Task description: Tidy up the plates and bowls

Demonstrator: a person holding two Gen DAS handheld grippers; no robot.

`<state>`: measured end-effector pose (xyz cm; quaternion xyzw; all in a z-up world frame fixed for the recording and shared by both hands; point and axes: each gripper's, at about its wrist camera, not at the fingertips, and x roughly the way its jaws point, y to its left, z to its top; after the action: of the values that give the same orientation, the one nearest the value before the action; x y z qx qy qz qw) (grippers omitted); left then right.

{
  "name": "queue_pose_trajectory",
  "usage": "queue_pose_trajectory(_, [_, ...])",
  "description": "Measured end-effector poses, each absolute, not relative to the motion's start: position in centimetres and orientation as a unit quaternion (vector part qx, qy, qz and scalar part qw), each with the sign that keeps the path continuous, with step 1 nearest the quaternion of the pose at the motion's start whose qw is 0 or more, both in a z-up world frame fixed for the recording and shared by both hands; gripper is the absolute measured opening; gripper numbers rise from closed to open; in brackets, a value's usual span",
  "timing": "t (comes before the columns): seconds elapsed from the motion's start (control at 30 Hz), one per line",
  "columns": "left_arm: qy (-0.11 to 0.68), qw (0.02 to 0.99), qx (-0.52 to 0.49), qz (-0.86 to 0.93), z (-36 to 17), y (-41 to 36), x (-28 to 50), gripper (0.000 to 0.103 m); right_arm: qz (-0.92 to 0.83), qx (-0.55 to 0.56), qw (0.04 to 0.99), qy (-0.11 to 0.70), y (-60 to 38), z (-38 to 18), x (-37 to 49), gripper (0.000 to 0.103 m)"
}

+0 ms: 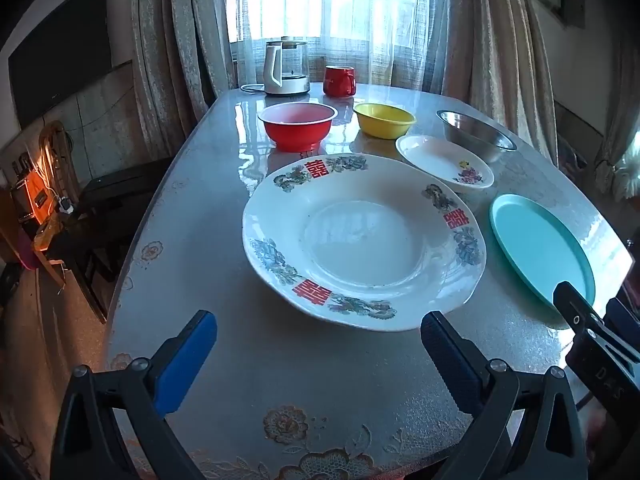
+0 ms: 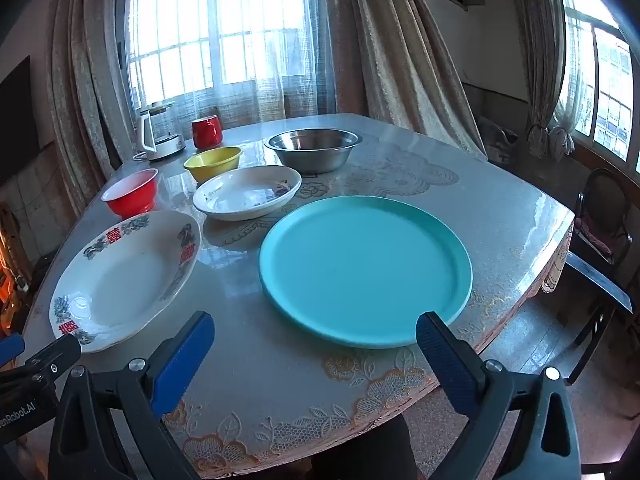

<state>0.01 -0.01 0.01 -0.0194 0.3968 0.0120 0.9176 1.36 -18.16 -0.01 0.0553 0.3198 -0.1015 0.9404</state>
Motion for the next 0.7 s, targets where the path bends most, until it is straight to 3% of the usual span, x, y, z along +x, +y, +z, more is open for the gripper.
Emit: queue_pose_trajectory(0.7, [0.39, 0.92, -0.025, 0.011, -0.1, 0.1, -0.3, 0.103, -0.1, 0.059, 0.94, 0.322, -18.8, -0.2, 1.1, 0.103])
